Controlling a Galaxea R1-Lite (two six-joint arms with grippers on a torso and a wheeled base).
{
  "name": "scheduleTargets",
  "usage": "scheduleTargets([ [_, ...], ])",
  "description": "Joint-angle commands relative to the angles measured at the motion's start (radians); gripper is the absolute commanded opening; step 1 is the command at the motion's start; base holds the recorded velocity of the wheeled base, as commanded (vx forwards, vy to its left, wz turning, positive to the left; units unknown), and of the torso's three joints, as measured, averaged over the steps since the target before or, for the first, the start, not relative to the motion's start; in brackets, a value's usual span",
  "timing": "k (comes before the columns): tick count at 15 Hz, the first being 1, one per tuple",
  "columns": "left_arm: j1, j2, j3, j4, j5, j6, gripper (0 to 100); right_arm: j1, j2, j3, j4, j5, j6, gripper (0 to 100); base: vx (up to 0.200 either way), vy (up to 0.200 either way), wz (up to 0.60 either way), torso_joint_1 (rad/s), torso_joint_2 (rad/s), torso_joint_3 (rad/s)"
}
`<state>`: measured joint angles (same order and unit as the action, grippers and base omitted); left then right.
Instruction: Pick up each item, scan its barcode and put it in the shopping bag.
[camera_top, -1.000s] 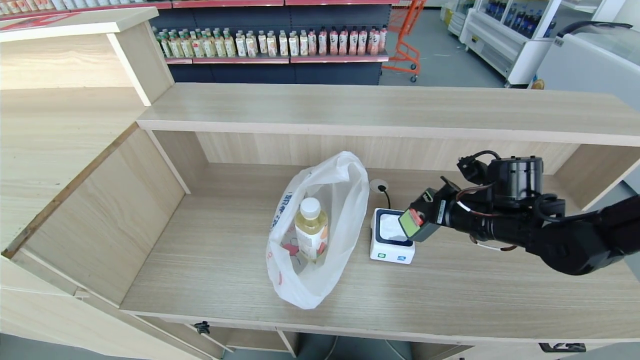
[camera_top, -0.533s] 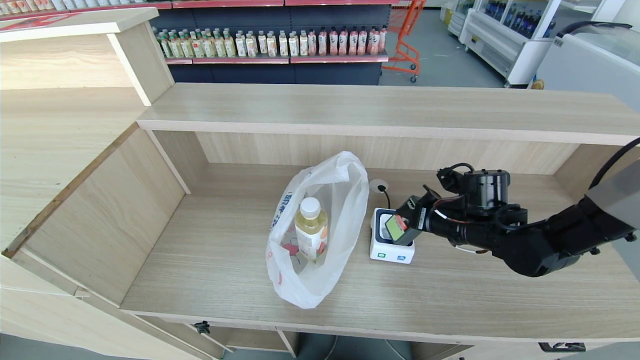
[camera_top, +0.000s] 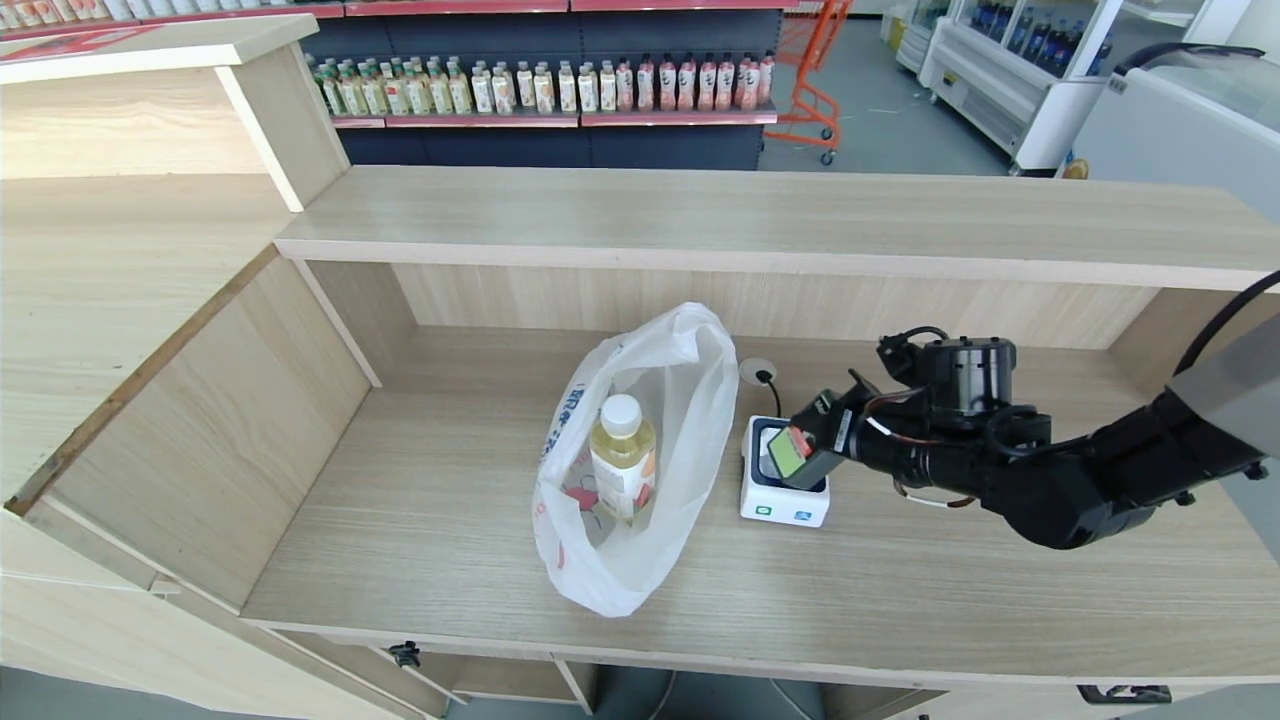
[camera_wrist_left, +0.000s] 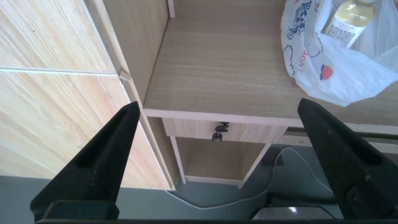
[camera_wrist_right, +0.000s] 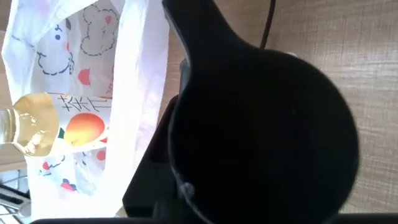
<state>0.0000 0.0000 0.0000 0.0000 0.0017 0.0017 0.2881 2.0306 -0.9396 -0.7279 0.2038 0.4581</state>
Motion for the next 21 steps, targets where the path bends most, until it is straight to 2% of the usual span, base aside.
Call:
scheduleTargets([
  [1, 0.0, 0.002, 0.0, 0.0, 0.0, 0.0, 100, -0.06, -0.303, 0.108, 0.045, 0.058, 0.122, 0, 0.0, 0.0, 0.0, 0.0, 0.0, 0.0],
  [2, 0.0, 0.002, 0.0, 0.0, 0.0, 0.0, 100, -0.098, -0.403, 0.123, 0.102, 0.105, 0.097, 0, 0.0, 0.0, 0.0, 0.0, 0.0, 0.0],
  [4, 0.0, 0.002, 0.0, 0.0, 0.0, 0.0, 100, -0.152, -0.489, 0.122, 0.133, 0.106, -0.024, 0, 0.0, 0.0, 0.0, 0.0, 0.0, 0.0],
  [6, 0.0, 0.002, 0.0, 0.0, 0.0, 0.0, 100, -0.168, -0.514, 0.134, 0.133, 0.109, -0.136, 0, 0.0, 0.0, 0.0, 0.0, 0.0, 0.0],
  [8, 0.0, 0.002, 0.0, 0.0, 0.0, 0.0, 100, -0.164, -0.537, 0.165, 0.13, 0.111, -0.19, 0, 0.0, 0.0, 0.0, 0.0, 0.0, 0.0],
  [19, 0.0, 0.002, 0.0, 0.0, 0.0, 0.003, 100, -0.148, -0.556, 0.197, 0.191, 0.112, -0.185, 0, 0.0, 0.0, 0.0, 0.0, 0.0, 0.0],
  [21, 0.0, 0.002, 0.0, 0.0, 0.0, 0.0, 100, -0.147, -0.56, 0.203, 0.193, 0.111, -0.127, 0, 0.0, 0.2, 0.0, 0.0, 0.0, 0.007],
])
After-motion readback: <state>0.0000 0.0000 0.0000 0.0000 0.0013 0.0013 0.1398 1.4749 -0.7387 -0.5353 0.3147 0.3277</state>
